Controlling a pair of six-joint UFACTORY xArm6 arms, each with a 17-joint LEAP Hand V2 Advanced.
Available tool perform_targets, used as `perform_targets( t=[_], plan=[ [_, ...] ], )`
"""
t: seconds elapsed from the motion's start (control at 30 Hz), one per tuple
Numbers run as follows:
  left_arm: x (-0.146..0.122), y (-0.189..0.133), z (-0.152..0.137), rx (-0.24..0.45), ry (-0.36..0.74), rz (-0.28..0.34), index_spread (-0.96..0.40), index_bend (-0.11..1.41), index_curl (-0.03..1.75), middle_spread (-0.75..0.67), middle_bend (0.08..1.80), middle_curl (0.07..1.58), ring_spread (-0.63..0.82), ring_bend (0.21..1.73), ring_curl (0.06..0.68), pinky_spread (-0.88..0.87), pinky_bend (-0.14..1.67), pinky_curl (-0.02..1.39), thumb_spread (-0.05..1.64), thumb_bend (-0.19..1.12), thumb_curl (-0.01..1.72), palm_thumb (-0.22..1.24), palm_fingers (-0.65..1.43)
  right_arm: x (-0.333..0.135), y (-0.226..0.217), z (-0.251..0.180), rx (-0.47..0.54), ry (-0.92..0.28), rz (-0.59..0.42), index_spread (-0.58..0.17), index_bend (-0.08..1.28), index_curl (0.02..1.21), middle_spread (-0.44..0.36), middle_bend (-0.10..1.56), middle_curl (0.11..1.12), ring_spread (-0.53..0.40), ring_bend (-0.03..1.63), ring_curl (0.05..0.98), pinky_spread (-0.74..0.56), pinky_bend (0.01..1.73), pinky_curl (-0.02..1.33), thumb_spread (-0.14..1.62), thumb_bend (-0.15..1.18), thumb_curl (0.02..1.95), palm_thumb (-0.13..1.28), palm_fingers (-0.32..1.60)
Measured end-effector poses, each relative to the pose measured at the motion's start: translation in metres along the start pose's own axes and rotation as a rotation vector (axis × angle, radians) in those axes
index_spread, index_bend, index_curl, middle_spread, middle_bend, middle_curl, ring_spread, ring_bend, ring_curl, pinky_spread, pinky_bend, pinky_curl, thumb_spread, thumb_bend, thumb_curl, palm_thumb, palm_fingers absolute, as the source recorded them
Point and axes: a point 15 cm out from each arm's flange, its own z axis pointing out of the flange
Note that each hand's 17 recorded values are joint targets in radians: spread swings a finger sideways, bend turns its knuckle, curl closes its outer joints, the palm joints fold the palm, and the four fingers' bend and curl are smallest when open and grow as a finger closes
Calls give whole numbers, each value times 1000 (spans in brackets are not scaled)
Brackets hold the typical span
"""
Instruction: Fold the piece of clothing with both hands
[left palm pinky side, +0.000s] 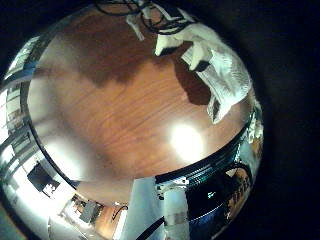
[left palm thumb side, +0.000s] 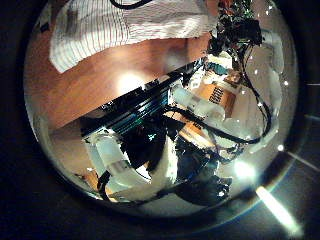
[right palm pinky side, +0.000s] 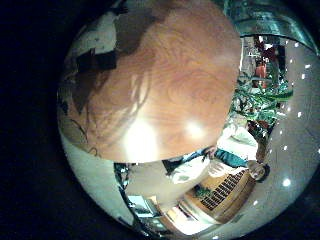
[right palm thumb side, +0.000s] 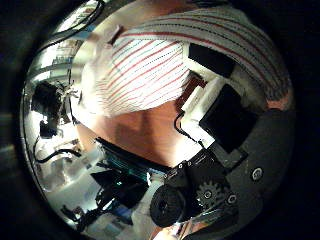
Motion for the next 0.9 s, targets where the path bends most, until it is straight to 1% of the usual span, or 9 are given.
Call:
perform_targets(
  t=[0.1, 0.23, 0.4, 0.5, 0.57, 0.63, 0.77, 0.83, 0.9],
  plan=[
    [-22, 11, -10, 6, 3, -39, 48, 145, 234, 326, 202, 346, 443, 725, 225, 502, 498, 309, 1158, -19, 277, 171, 0, -18, -8, -28, 62, 22, -49, -413, 890, 984, -248, 1142, 969, -240, 1395, 703, -221, 1405, 681, 1285, -10, 465, 927, 933],
    [-51, 23, -14, 24, 42, -85, 47, 147, 240, 315, 204, 349, 440, 727, 225, 500, 498, 311, 1157, -19, 277, 171, -1, -63, -21, -64, 144, 46, -154, -412, 893, 1002, -245, 1135, 971, -238, 1390, 706, -223, 1400, 693, 1274, -11, 472, 926, 953],
    [-80, 40, -15, 49, 82, -131, 43, 146, 245, 311, 208, 353, 439, 727, 224, 499, 497, 312, 1145, -21, 282, 176, 0, -161, -34, -100, 204, 71, -350, -408, 884, 1015, -241, 1128, 973, -234, 1379, 706, -225, 1382, 703, 1259, -11, 482, 932, 975],
    [-94, 56, -10, 57, 107, -156, 42, 147, 248, 305, 211, 355, 439, 726, 223, 501, 498, 312, 1136, -22, 283, 175, 2, -217, -45, -110, 216, 106, -451, -407, 875, 1021, -240, 1124, 974, -233, 1372, 707, -227, 1372, 708, 1255, -11, 486, 932, 980],
    [-100, 67, -6, 60, 122, -169, 42, 149, 250, 301, 214, 356, 439, 724, 222, 502, 496, 311, 1127, -24, 284, 171, 5, -252, -56, -110, 212, 125, -506, -406, 871, 1025, -239, 1118, 975, -232, 1369, 707, -231, 1364, 711, 1253, -11, 488, 932, 987],
    [-101, 75, 0, 54, 131, -180, 42, 147, 251, 298, 213, 356, 439, 731, 222, 502, 494, 310, 1122, -23, 285, 170, 8, -275, -66, -104, 198, 134, -539, -406, 866, 1027, -239, 1114, 975, -232, 1365, 707, -234, 1357, 715, 1252, -11, 489, 932, 991],
    [-106, 87, 5, 58, 133, -198, 44, 149, 255, 295, 214, 357, 439, 728, 220, 502, 492, 307, 1117, -22, 286, 170, 13, -316, -80, -78, 146, 145, -606, -405, 853, 1032, -237, 1105, 975, -231, 1358, 707, -239, 1343, 721, 1249, -12, 489, 927, 1002],
    [-108, 92, 2, 68, 129, -205, 49, 147, 257, 299, 214, 357, 438, 731, 220, 501, 493, 308, 1125, -18, 287, 176, 15, -324, -82, -65, 120, 146, -620, -406, 821, 1029, -239, 1099, 971, -235, 1347, 704, -244, 1339, 721, 1254, -15, 486, 915, 990],
    [-110, 95, 0, 76, 128, -213, 53, 150, 257, 300, 214, 358, 437, 734, 219, 501, 491, 307, 1132, -16, 289, 187, 20, -327, -85, -52, 100, 145, -625, -411, 748, 1015, -241, 1073, 952, -239, 1337, 692, -278, 1309, 707, 1259, -26, 478, 873, 959]
  ],
)
